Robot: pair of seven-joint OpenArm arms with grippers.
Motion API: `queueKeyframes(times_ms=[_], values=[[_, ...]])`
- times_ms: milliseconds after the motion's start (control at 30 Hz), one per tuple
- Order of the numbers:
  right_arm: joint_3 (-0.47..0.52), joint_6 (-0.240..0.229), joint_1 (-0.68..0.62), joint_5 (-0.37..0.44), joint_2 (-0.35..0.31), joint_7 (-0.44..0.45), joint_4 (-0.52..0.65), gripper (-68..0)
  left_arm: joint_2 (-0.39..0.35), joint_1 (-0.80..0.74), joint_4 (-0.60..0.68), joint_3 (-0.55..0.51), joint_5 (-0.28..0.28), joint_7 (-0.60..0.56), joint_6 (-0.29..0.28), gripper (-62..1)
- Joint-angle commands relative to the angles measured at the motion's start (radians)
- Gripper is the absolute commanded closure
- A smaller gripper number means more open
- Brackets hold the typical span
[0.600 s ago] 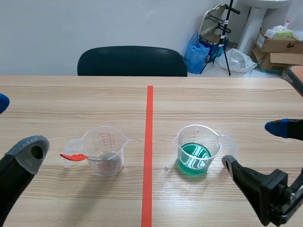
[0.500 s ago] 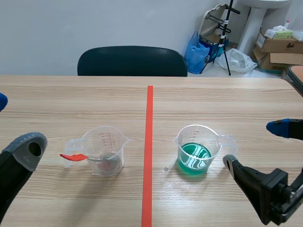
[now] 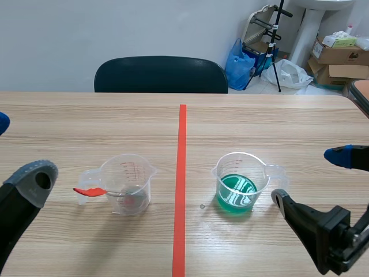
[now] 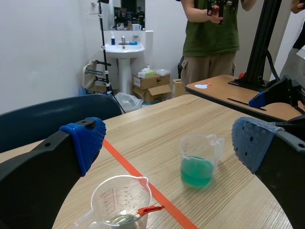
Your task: Do the redox reaction experiment
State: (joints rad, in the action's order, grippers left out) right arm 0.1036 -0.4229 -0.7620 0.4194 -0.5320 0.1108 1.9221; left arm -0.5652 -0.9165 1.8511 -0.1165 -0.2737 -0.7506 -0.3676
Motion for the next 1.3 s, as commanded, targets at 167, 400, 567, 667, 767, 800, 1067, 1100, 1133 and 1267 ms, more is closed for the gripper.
queueKeyframes(times_ms=[167,400,567,667,767,800,1067,1100,1133,1267], values=[[0.018,0.004,0.011,0.011,-0.005,0.017,0.008,-67.9,0.005,0.006,0.009,-0.005,-0.011,-0.008,-0.001,-56.3],[0.018,0.005,0.011,0.011,-0.005,0.018,0.008,-67.9,0.005,0.006,0.009,-0.005,-0.011,-0.008,-0.001,-56.3],[0.018,0.004,0.012,0.011,-0.005,0.018,0.008,-67.9,0.005,0.006,0.009,-0.005,-0.01,-0.008,-0.001,-56.3],[0.018,0.004,0.012,0.011,-0.005,0.018,0.008,-67.9,0.003,0.006,0.009,-0.005,-0.01,-0.008,-0.001,-56.3],[0.018,0.004,0.014,0.011,-0.005,0.018,0.008,-67.9,-0.003,0.006,0.009,-0.005,-0.01,-0.008,-0.001,-56.3],[0.018,0.004,0.014,0.011,-0.005,0.018,0.008,-67.9,-0.003,0.006,0.009,-0.005,-0.01,-0.008,-0.001,-56.3],[0.018,0.003,0.026,0.01,-0.006,0.018,0.008,-67.9,-0.003,0.005,0.009,-0.005,-0.01,-0.011,0.0,-56.3],[0.018,0.004,0.032,0.01,-0.006,0.018,0.008,-67.9,-0.003,0.005,0.009,-0.005,-0.01,-0.013,0.004,-56.3],[0.018,0.003,0.04,0.011,-0.006,0.019,0.008,-67.9,-0.003,0.005,0.009,-0.005,-0.01,-0.016,0.009,-56.3],[0.013,-0.023,0.085,0.011,-0.006,0.022,0.008,-67.9,-0.003,0.005,0.009,-0.006,-0.011,-0.016,0.014,-56.3]])
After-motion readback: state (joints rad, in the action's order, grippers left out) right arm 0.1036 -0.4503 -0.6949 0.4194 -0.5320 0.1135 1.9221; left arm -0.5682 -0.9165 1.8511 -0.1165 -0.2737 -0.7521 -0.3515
